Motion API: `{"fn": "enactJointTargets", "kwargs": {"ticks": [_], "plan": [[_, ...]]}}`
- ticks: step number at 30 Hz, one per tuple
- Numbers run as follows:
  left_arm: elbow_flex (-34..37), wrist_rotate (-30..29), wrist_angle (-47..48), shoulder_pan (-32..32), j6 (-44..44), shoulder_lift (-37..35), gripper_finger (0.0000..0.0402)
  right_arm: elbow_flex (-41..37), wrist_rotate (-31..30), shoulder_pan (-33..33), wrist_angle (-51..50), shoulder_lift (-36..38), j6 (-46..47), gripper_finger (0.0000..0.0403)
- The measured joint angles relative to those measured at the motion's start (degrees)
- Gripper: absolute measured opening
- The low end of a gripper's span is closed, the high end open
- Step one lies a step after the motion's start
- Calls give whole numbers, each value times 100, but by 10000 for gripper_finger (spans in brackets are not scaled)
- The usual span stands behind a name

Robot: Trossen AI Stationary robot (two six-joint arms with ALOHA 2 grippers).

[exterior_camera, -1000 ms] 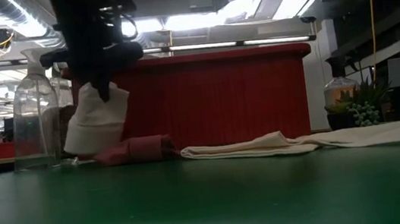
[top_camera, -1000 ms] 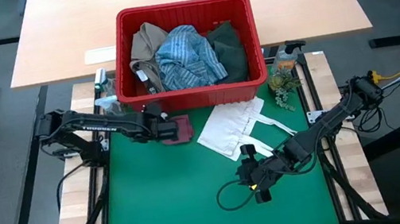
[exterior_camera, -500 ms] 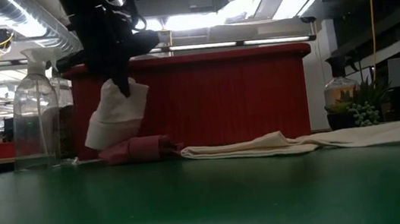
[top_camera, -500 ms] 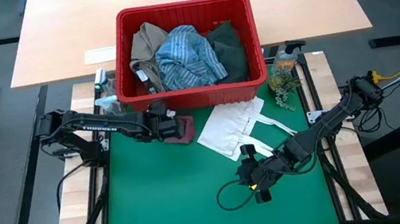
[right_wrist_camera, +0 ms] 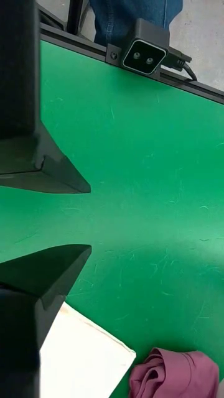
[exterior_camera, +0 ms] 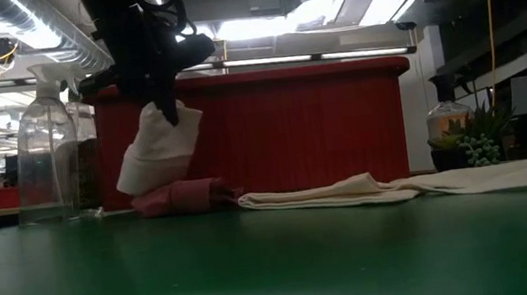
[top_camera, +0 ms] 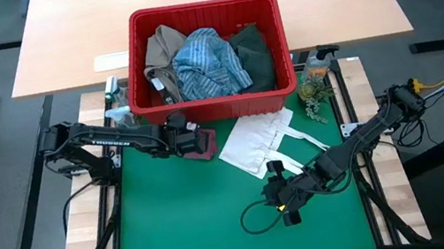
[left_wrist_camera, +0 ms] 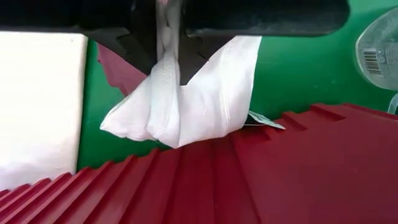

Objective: Fold Laundry from Bin
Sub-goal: Stack the folded white underwear on top of the pink underwear, then remove the gray shorts from the red bin

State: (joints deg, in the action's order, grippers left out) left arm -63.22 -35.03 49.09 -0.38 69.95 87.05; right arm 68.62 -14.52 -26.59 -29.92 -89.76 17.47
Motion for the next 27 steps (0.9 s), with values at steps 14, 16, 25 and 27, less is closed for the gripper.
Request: {"fn": "enactJointTargets", "kwargs": {"ticks": [14,16,25,27], "plan": [[0,223,-1216,-7,-698,0,84,0,0,0,3,0,0,143],[0,245,-1454,-9,-927,0,91,0,0,0,3,0,0,143],[0,220,-1673,-8,-1484,0,109,0,0,0,-1,0,0,143],[0,215,-1669,-45,-1543,11,109,0,0,0,-3,-2,0,143]]}}
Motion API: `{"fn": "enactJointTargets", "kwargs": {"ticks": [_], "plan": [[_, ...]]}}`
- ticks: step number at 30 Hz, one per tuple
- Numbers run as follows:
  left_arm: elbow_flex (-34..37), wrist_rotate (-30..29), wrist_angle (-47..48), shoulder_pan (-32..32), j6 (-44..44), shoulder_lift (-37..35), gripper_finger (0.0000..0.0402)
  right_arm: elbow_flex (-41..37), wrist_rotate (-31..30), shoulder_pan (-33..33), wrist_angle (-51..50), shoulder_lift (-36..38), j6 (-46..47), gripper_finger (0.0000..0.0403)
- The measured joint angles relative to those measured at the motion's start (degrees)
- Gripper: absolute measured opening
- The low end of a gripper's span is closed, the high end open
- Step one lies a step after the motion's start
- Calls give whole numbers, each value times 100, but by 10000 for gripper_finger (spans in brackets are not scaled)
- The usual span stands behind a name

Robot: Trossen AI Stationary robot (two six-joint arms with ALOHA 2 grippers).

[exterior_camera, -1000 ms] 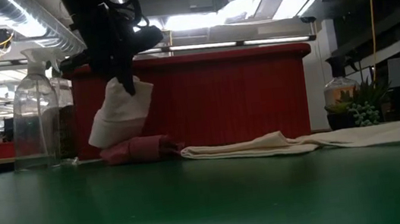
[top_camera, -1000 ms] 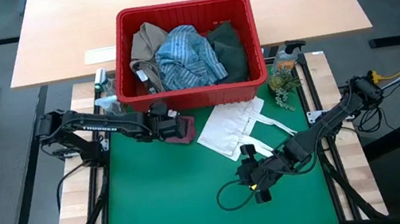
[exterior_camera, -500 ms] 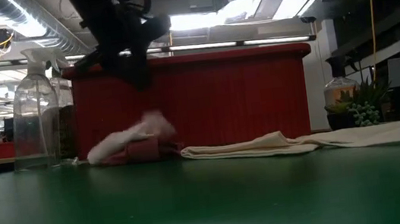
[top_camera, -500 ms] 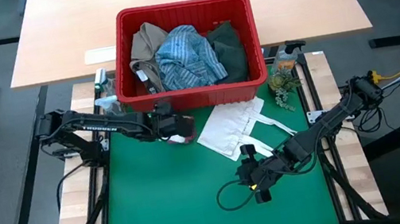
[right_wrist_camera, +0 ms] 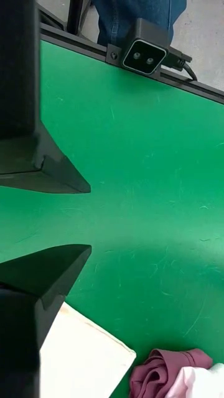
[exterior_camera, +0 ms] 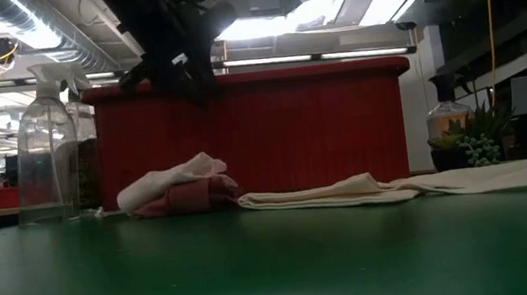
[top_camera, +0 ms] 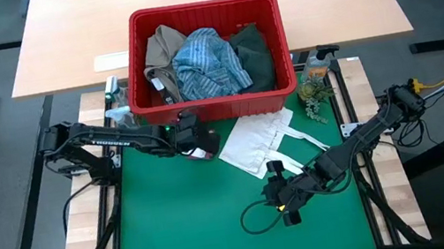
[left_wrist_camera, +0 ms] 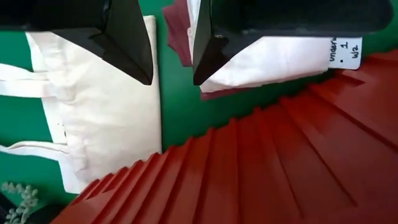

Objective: Fold Laundry from Bin
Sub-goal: Remove the gray shorts from the red bin

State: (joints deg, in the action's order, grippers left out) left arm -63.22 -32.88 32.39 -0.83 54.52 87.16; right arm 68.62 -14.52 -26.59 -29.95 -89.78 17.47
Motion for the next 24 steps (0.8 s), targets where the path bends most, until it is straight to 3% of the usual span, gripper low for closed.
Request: {"fn": "enactJointTargets", "kwargs": {"ticks": [6,18,24], "plan": [[2,-73,-80,-142,39,348,109,0,0,0,-1,0,0,143],[4,83,-762,-181,55,1892,109,-2,15,-2,-21,0,0,143],[4,102,-1131,-180,54,2172,109,-2,7,-2,-17,0,0,143]]}}
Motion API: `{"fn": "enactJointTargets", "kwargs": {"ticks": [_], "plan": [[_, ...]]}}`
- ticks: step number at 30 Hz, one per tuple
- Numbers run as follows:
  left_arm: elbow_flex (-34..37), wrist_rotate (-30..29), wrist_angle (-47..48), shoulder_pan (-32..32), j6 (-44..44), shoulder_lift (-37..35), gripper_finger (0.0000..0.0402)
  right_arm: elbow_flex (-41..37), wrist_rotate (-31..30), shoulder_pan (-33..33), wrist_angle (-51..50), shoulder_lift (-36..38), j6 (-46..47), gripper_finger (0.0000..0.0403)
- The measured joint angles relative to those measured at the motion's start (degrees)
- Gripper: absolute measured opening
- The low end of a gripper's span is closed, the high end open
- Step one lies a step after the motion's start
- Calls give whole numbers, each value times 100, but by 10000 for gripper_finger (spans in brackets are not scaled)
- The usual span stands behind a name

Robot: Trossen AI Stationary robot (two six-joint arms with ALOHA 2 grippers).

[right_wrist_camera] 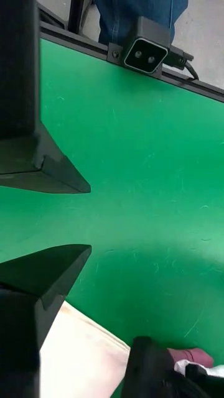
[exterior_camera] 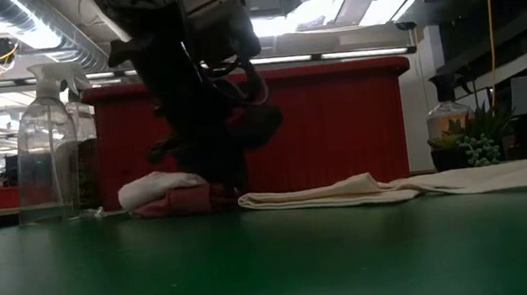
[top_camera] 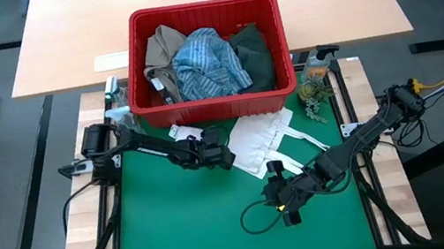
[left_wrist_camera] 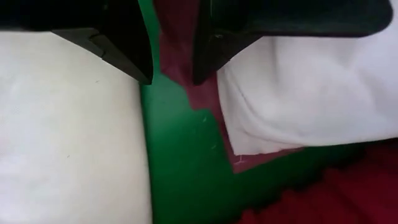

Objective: Fold Laundry from Bin
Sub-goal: Remove the gray shorts from the red bin

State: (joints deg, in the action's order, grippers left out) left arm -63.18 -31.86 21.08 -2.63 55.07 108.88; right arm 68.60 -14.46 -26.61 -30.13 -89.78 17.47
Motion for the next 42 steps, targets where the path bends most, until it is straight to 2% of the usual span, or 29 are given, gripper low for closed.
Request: {"fn": "enactJointTargets", "kwargs": {"ticks": [6,13,16,22,27,35,42], "plan": [[0,64,-184,0,-18,-43,109,0,-2,0,0,0,0,143],[0,934,-133,72,-451,-490,109,0,-2,0,0,0,0,143],[0,1111,-62,102,-473,-794,109,0,-2,0,0,0,0,143],[-4,1077,224,101,-856,-1404,109,0,-2,0,1,0,1,143],[-4,1005,877,101,-876,-1634,109,0,4,0,-2,0,2,143],[-2,967,1791,62,-568,-1518,109,0,0,0,1,0,1,143],[-2,866,1779,-120,-422,-1118,109,0,-2,0,4,0,2,143]]}}
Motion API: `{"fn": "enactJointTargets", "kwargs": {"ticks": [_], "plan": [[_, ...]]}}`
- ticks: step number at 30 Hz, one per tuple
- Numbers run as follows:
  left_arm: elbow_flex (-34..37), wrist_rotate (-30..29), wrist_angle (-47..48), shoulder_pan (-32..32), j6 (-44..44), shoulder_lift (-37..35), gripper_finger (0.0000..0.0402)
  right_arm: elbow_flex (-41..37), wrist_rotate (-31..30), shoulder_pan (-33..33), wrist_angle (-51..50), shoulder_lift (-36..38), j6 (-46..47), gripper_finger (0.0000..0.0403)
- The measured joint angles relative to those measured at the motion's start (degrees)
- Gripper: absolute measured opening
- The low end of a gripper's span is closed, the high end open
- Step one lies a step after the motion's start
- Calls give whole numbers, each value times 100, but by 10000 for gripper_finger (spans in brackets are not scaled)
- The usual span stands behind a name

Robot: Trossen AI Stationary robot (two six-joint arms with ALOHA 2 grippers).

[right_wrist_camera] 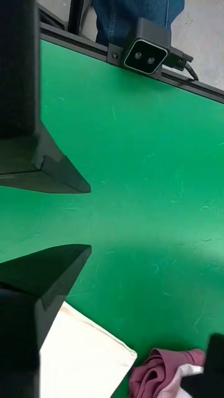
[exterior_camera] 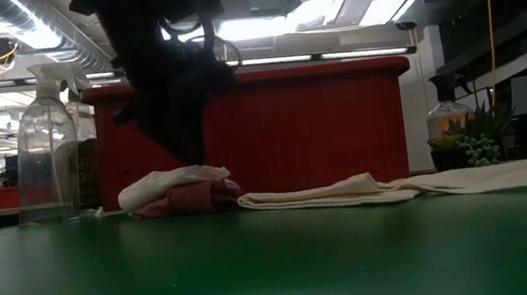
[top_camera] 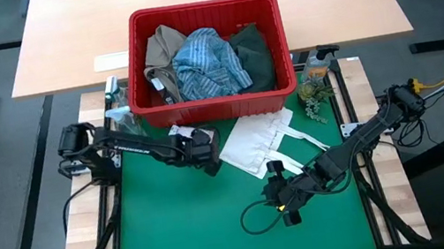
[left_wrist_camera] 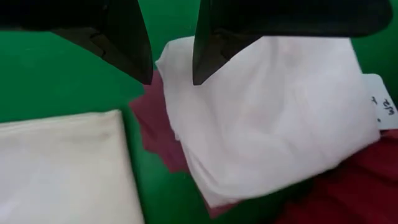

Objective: Fold Laundry from Bin
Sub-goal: Remove the gray shorts from the red bin

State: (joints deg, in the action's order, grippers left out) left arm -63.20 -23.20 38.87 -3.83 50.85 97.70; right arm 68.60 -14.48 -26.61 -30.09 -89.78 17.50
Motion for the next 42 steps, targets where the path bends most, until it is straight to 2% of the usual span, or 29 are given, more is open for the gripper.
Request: {"fn": "enactJointTargets", "kwargs": {"ticks": [10,19,26,42], "plan": [[0,127,-482,-136,12,518,109,0,-2,0,0,0,0,143],[-2,204,-656,-236,-3,521,109,0,-2,0,0,0,0,143],[-2,637,-646,-232,-20,445,109,0,-2,0,-1,0,0,143],[-2,757,-751,-239,2,432,108,0,-4,0,-2,0,0,143]]}}
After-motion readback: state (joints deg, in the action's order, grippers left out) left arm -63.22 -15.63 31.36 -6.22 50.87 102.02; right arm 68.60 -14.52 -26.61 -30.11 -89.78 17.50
